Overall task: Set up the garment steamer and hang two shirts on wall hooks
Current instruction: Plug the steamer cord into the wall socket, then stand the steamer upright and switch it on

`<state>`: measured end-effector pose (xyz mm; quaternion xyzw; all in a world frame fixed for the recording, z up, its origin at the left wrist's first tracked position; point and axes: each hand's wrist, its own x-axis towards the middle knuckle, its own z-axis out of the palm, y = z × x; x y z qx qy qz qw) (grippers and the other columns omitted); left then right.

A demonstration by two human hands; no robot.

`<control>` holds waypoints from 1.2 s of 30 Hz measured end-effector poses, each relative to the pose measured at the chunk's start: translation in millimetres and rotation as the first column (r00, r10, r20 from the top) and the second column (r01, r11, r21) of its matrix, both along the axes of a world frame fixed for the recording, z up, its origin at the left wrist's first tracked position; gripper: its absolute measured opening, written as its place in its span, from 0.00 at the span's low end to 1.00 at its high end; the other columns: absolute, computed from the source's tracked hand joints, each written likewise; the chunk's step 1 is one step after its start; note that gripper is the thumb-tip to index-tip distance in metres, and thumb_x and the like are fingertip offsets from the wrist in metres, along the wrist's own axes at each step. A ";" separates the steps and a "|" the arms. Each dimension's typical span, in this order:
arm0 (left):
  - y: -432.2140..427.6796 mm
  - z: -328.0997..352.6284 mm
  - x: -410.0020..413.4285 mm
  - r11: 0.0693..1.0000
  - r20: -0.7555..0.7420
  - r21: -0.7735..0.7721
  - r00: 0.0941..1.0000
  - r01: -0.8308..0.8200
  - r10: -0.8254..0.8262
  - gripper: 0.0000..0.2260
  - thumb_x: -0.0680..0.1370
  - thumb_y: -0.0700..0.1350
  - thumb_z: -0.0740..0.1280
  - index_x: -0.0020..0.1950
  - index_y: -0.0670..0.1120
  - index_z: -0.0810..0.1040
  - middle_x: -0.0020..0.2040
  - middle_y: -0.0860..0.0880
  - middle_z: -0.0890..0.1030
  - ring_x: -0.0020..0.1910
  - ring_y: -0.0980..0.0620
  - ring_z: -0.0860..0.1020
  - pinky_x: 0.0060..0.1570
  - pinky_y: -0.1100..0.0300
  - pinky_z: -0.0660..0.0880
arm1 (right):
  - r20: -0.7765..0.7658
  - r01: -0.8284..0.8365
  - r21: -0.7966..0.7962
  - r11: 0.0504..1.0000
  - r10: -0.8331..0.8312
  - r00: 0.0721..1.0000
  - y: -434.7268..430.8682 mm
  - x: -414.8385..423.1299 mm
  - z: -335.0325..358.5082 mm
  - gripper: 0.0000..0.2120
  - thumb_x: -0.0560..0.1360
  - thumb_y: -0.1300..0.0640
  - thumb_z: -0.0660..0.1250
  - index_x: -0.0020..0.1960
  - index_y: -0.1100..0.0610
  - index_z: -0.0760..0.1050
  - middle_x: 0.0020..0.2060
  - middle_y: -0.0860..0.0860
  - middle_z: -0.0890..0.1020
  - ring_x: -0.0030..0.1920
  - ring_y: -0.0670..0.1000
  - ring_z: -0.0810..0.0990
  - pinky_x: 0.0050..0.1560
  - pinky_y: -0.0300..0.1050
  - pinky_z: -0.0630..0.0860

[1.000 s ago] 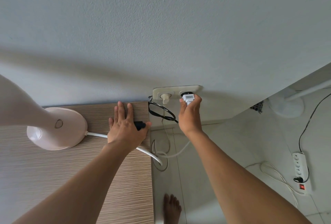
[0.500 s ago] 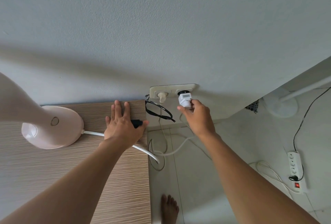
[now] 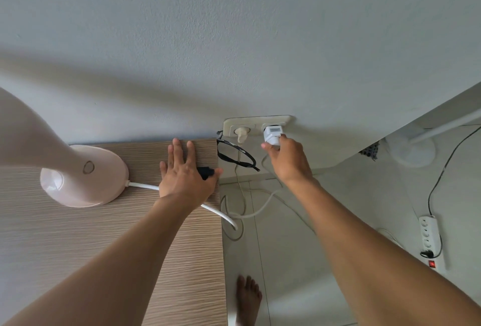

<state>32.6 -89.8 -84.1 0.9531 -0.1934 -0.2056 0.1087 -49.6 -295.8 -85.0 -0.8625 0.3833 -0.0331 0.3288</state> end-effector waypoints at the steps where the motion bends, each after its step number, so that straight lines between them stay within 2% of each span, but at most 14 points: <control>1: 0.1 -1.3 0.5 1.000 0.006 0.003 1.000 -0.005 0.005 0.44 0.74 0.69 0.55 0.78 0.47 0.40 0.78 0.44 0.36 0.76 0.47 0.36 0.73 0.49 0.40 | 0.008 0.004 0.004 1.000 -0.004 1.000 0.2 0.1 -0.6 0.13 0.78 0.47 0.65 0.48 0.58 0.73 0.45 0.57 0.81 0.40 0.54 0.75 0.39 0.44 0.68; 5: -0.3 -4.3 2.7 1.000 -0.008 -0.004 1.000 -0.013 0.013 0.44 0.74 0.70 0.55 0.78 0.47 0.39 0.78 0.45 0.35 0.76 0.48 0.35 0.73 0.49 0.39 | -0.016 0.050 0.021 0.999 -0.050 0.999 3.4 1.9 4.7 0.14 0.77 0.47 0.67 0.49 0.59 0.74 0.48 0.59 0.81 0.45 0.58 0.77 0.40 0.45 0.68; 7: -0.5 -1.6 1.9 1.000 -0.011 -0.017 1.000 -0.016 0.016 0.44 0.74 0.69 0.55 0.78 0.47 0.40 0.78 0.45 0.36 0.76 0.48 0.36 0.73 0.49 0.40 | -0.022 0.131 -0.044 0.990 -0.132 0.991 12.4 2.5 13.2 0.22 0.77 0.46 0.66 0.63 0.61 0.72 0.58 0.60 0.77 0.58 0.61 0.76 0.44 0.48 0.71; 8: 1.3 0.6 0.3 0.999 -0.010 -0.044 1.000 -0.020 0.019 0.42 0.75 0.68 0.56 0.78 0.47 0.43 0.79 0.46 0.38 0.77 0.47 0.39 0.73 0.49 0.42 | -0.006 0.188 -0.103 0.977 -0.190 0.982 22.5 0.3 18.0 0.27 0.77 0.46 0.66 0.69 0.61 0.67 0.63 0.60 0.73 0.63 0.60 0.72 0.49 0.51 0.73; 10: 12.7 5.9 -6.6 0.980 0.009 -0.180 0.997 -0.079 0.082 0.35 0.76 0.64 0.58 0.77 0.48 0.55 0.79 0.48 0.50 0.76 0.46 0.52 0.72 0.49 0.57 | 0.140 0.220 -0.189 0.957 -0.196 0.971 50.5 -7.7 25.4 0.28 0.77 0.49 0.67 0.71 0.60 0.65 0.64 0.59 0.70 0.65 0.59 0.69 0.52 0.53 0.74; 11: 21.1 9.2 -12.9 0.953 0.035 -0.280 0.991 -0.113 0.127 0.30 0.77 0.62 0.59 0.75 0.49 0.62 0.77 0.49 0.59 0.74 0.46 0.60 0.67 0.50 0.65 | 0.220 0.179 -0.203 0.963 -0.133 0.966 65.4 -12.0 27.5 0.24 0.77 0.51 0.66 0.70 0.59 0.68 0.63 0.58 0.72 0.64 0.58 0.71 0.52 0.53 0.74; 13: 47.4 17.3 -26.6 0.904 0.141 -0.414 0.974 -0.104 0.177 0.22 0.78 0.56 0.62 0.69 0.49 0.72 0.69 0.50 0.72 0.67 0.48 0.69 0.61 0.52 0.71 | 0.284 0.009 -0.172 0.985 0.041 0.958 96.0 -14.4 28.0 0.17 0.78 0.54 0.65 0.66 0.58 0.73 0.60 0.55 0.75 0.61 0.55 0.74 0.51 0.52 0.76; 17: 98.8 27.2 -39.4 0.861 0.348 -0.507 0.910 -0.021 0.227 0.11 0.76 0.48 0.68 0.55 0.43 0.81 0.52 0.47 0.82 0.53 0.44 0.79 0.54 0.49 0.75 | 0.187 -0.323 -0.109 0.940 0.338 0.922 147.8 -6.6 19.6 0.16 0.80 0.53 0.62 0.66 0.55 0.73 0.64 0.49 0.73 0.61 0.50 0.75 0.51 0.50 0.77; 20: 124.9 40.0 -35.6 0.783 0.345 -0.599 0.829 -0.166 0.440 0.11 0.75 0.53 0.66 0.45 0.46 0.78 0.44 0.50 0.80 0.45 0.46 0.77 0.44 0.49 0.75 | 0.027 -0.364 -0.172 0.915 0.374 0.927 177.6 -4.2 6.4 0.21 0.80 0.48 0.61 0.71 0.53 0.71 0.73 0.53 0.65 0.72 0.53 0.66 0.63 0.51 0.73; 23: 136.6 46.3 -21.7 0.612 0.159 -0.634 0.694 -0.473 0.702 0.26 0.70 0.63 0.69 0.57 0.46 0.70 0.55 0.48 0.72 0.55 0.47 0.72 0.51 0.51 0.72 | -0.078 -0.352 -0.230 0.907 0.344 0.936 192.5 -4.8 -2.5 0.22 0.80 0.46 0.59 0.73 0.50 0.68 0.76 0.57 0.58 0.77 0.57 0.52 0.70 0.56 0.65; 25: 137.5 48.2 -8.7 0.536 0.009 -0.625 0.681 -0.567 0.732 0.37 0.66 0.67 0.71 0.66 0.47 0.64 0.64 0.47 0.67 0.64 0.48 0.67 0.58 0.52 0.68 | -0.091 -0.340 -0.234 0.911 0.328 0.940 194.2 -2.9 -4.7 0.23 0.80 0.44 0.59 0.74 0.48 0.67 0.77 0.57 0.57 0.78 0.57 0.51 0.71 0.57 0.63; 28: 131.6 48.2 7.5 0.515 -0.021 -0.647 0.687 -0.563 0.726 0.39 0.65 0.64 0.73 0.70 0.50 0.64 0.69 0.48 0.65 0.69 0.47 0.63 0.64 0.49 0.67 | -0.138 -0.357 -0.204 0.911 0.334 0.932 191.8 -2.9 -6.6 0.24 0.80 0.40 0.55 0.74 0.45 0.64 0.78 0.55 0.53 0.78 0.56 0.48 0.74 0.56 0.60; 31: 128.2 48.0 17.2 0.464 -0.024 -0.676 0.647 -0.572 0.762 0.35 0.66 0.58 0.75 0.68 0.49 0.68 0.66 0.50 0.68 0.66 0.49 0.67 0.60 0.49 0.71 | -0.155 -0.379 -0.186 0.906 0.354 0.922 189.9 -4.6 -6.2 0.25 0.80 0.37 0.52 0.74 0.43 0.63 0.78 0.53 0.52 0.78 0.55 0.45 0.74 0.55 0.59; 36: 143.8 50.8 23.2 0.554 0.003 -0.663 0.738 -0.504 0.675 0.29 0.64 0.55 0.76 0.61 0.48 0.71 0.58 0.51 0.72 0.55 0.50 0.73 0.50 0.56 0.73 | -0.149 -0.373 -0.203 0.906 0.348 0.926 190.6 -1.6 2.6 0.23 0.80 0.39 0.53 0.71 0.46 0.69 0.77 0.54 0.57 0.77 0.56 0.52 0.72 0.56 0.61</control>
